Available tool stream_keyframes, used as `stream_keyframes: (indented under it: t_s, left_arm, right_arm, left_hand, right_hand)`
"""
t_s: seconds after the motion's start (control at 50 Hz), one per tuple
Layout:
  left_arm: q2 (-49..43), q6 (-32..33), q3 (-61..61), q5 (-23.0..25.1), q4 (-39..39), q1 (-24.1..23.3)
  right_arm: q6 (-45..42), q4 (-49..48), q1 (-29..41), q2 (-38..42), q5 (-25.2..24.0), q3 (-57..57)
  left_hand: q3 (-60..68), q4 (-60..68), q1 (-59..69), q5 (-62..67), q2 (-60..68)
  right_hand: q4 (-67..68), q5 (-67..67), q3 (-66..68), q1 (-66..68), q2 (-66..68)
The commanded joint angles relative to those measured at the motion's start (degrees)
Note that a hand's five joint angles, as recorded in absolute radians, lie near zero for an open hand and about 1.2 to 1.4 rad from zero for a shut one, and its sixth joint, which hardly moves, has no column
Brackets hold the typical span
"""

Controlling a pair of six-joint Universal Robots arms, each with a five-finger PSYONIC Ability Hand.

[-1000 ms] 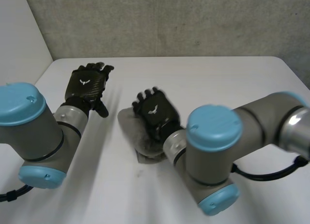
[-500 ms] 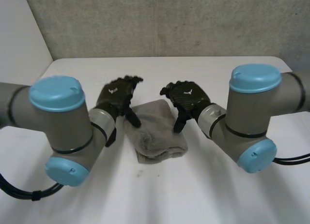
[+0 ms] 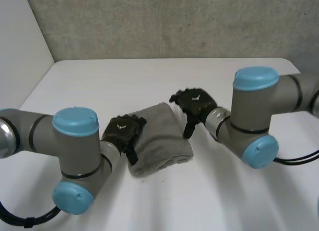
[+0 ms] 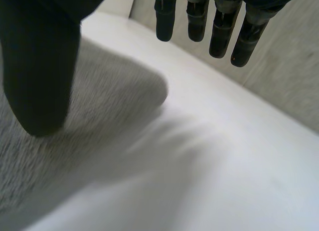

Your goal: Fold the towel.

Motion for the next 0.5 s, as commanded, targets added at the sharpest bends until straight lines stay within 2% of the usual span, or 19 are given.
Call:
stream_keyframes:
  t_s: [0.02,0.1,0.16,0.2,0.22,0.26,0.36,0.5]
  left_arm:
    - [8.4,-0.1,2.2,-0.2,-0.2,0.0]
    - [16.9,-0.3,4.9,-0.2,-0.7,0.3]
    - [19.7,-0.5,6.0,-0.3,-1.1,0.9]
    - [24.3,-0.9,8.1,-0.2,-4.1,2.5]
    - [24.3,-0.9,8.1,-0.2,-4.1,2.5]
    - [28.3,-1.6,10.2,-0.1,-9.2,4.7]
    - [29.9,-4.7,12.2,0.4,-16.1,7.7]
    - [30.2,-6.2,12.5,0.8,-17.0,9.2]
  right_arm:
    - [1.8,-0.5,-0.4,-10.6,3.5,1.6]
    - [3.7,-0.5,-2.8,-17.4,8.8,3.8]
    - [4.2,-0.5,-3.5,-19.5,10.1,4.5]
    - [4.1,-0.6,-4.7,-23.1,11.9,6.3]
    - [4.1,-0.6,-4.7,-23.2,11.9,6.3]
    - [4.2,-0.5,-6.0,-27.0,12.6,8.4]
    - [4.5,-0.6,-8.4,-31.1,12.5,11.8]
    - [4.5,-1.9,-9.4,-32.6,12.1,15.1]
  left_hand:
    - [1.0,1.0,1.1,-0.5,0.9]
    - [1.0,1.0,1.1,-0.5,0.9]
    - [1.5,1.5,1.6,0.0,1.4]
    - [2.2,2.2,2.3,0.6,2.1]
    - [2.2,2.2,2.3,0.6,2.1]
    - [2.2,2.2,2.3,0.6,2.1]
    - [1.2,1.2,1.3,-0.4,1.1]
    - [0.8,0.9,0.9,-0.7,0.7]
  right_hand:
    - [-3.2,-2.7,-2.3,-1.3,-2.9]
    - [-3.2,-2.7,-2.3,-1.3,-2.9]
    - [-3.2,-2.7,-2.3,-1.3,-2.9]
    - [-3.2,-2.7,-2.3,-1.3,-2.9]
    - [-3.2,-2.7,-2.3,-1.3,-2.9]
    - [-3.2,-2.7,-2.3,-1.3,-2.9]
    - [-3.2,-2.7,-2.3,-1.3,-2.9]
    - [-3.2,-2.7,-2.3,-1.3,-2.9]
